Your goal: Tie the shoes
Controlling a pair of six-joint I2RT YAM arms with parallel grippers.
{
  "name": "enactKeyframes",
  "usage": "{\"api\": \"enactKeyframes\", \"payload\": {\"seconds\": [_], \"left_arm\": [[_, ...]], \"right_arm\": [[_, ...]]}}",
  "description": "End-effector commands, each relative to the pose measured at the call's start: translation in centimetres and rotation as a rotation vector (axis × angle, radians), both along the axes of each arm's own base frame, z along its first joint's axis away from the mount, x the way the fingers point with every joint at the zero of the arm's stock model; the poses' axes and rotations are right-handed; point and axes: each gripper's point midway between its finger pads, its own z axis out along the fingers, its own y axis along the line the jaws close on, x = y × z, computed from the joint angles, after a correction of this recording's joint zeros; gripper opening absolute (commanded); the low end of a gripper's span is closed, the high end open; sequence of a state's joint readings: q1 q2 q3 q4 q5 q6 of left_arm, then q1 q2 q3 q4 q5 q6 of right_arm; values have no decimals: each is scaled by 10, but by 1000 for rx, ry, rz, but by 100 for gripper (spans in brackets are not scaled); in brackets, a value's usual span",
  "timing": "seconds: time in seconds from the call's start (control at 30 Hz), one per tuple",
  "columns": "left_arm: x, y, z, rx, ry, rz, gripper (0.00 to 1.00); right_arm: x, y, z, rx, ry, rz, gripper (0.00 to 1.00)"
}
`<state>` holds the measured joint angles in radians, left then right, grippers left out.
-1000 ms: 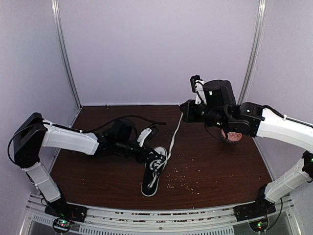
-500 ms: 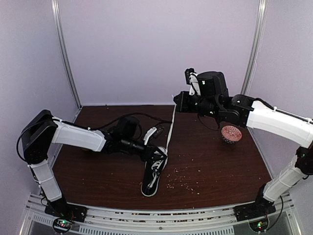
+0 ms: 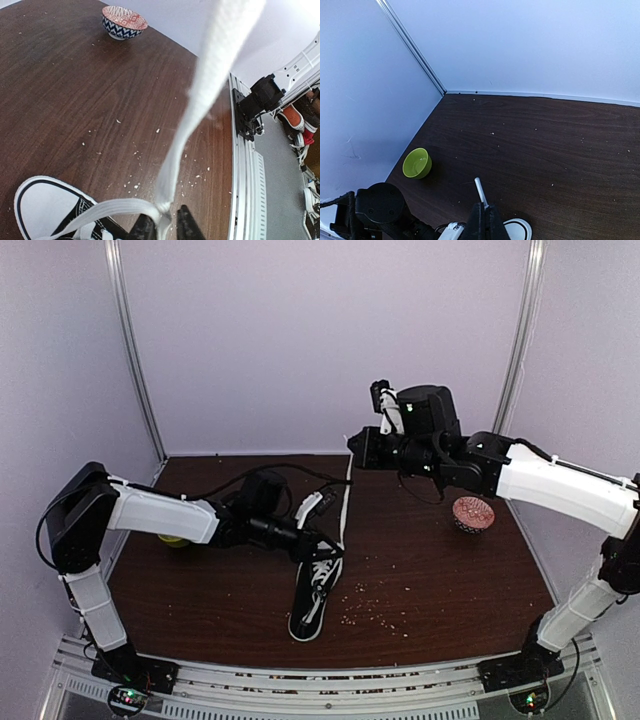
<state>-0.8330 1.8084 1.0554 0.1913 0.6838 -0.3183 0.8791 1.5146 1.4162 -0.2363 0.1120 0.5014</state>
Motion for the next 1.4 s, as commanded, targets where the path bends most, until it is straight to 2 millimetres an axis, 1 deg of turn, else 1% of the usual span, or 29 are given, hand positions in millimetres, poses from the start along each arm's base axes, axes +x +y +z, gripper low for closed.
{"api": "enactKeyframes", "payload": {"seconds": [0.0, 0.1, 0.2, 0.27, 0.43, 0.7, 0.77, 0.9, 1.03, 1.2, 1.37], "left_arm": [[12, -3, 4, -1, -44, 18, 15], [13, -2, 2, 4, -43, 22, 13], [14, -1, 0, 13, -46, 32, 22], [16, -1, 0, 14, -49, 36, 26], [16, -5, -1, 8, -40, 24, 32], [13, -11, 4, -44, -28, -3, 33], [12, -11, 5, -53, -25, -6, 33], [12, -11, 5, -55, -27, -6, 28], [12, -11, 3, -48, -23, -8, 19], [14, -8, 0, -25, -32, 8, 17], [19, -1, -3, 11, -56, 56, 9]], "right_arm": [[3, 4, 10, 29, -13, 5, 0], [3, 6, 9, 30, -9, 12, 0], [3, 8, 8, 34, -4, 20, 0], [3, 9, 8, 39, -3, 21, 0], [4, 9, 12, 49, -5, 17, 0], [10, -9, 24, 95, -22, -53, 0], [12, -12, 24, 103, -17, -63, 0], [15, -12, 22, 113, -9, -62, 0], [16, -9, 20, 116, -3, -54, 0], [15, -8, 18, 111, 0, -50, 0], [17, -8, 16, 99, -1, -53, 0]]}}
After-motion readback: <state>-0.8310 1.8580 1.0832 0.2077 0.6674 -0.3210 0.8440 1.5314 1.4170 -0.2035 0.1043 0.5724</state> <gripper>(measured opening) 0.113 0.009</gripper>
